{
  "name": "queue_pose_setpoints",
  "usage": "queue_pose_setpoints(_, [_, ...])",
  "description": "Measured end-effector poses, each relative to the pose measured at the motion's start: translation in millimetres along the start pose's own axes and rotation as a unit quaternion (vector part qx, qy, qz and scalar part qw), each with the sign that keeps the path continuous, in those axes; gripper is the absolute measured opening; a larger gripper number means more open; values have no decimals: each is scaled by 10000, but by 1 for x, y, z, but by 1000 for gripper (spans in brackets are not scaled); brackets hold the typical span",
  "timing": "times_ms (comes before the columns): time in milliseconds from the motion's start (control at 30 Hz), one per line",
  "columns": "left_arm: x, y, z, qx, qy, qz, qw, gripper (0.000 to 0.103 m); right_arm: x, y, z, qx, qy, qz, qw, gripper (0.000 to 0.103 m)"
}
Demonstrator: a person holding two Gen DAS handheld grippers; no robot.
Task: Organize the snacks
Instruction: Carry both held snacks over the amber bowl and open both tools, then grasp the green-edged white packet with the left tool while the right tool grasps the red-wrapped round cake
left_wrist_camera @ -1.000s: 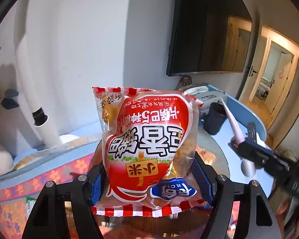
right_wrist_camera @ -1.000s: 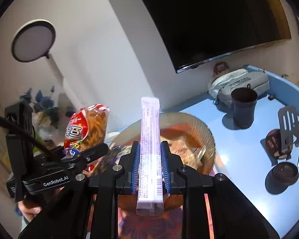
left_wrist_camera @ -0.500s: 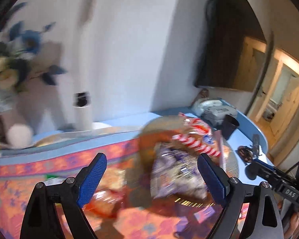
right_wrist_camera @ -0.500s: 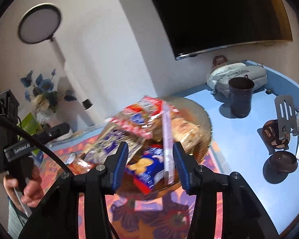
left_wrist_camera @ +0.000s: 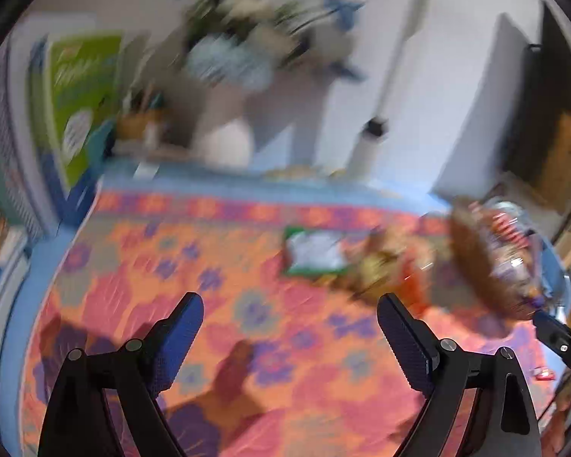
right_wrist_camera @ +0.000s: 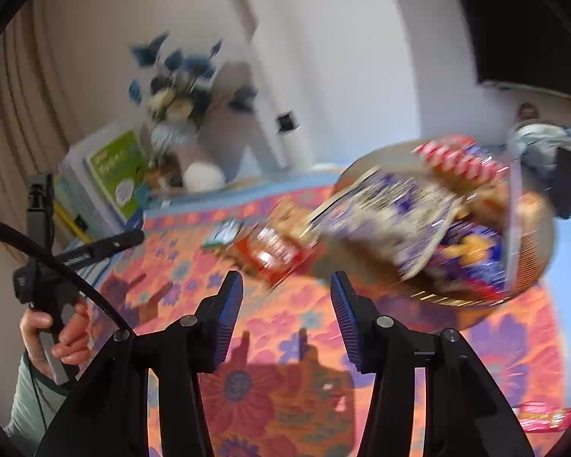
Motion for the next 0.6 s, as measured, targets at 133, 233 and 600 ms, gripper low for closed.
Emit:
queue_pose_setpoints(133, [-13, -23, -32, -316, 158, 37, 9994, 91, -4, -23, -39, -209, 107, 117, 9997, 47])
queue_pose_setpoints(233, [-12, -34, -45, -347, 256, -69, 9990, 91, 1, -40, -62, -469, 99, 128, 9988, 47])
queue_pose_setpoints(600, [-2, -37, -42, -388, 361, -375, 9979, 91, 1, -42, -66, -744, 61, 129, 9971, 55])
Point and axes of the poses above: each gripper's, at about its wrist camera, not at the fingertips, and z roughly against the way its jaws point, x to its right, y to its top, the point moved 4 cm from there along -z, roughly the way its jaws point, and after that the axes turned 8 degrees about y, right-handed, at the moved point
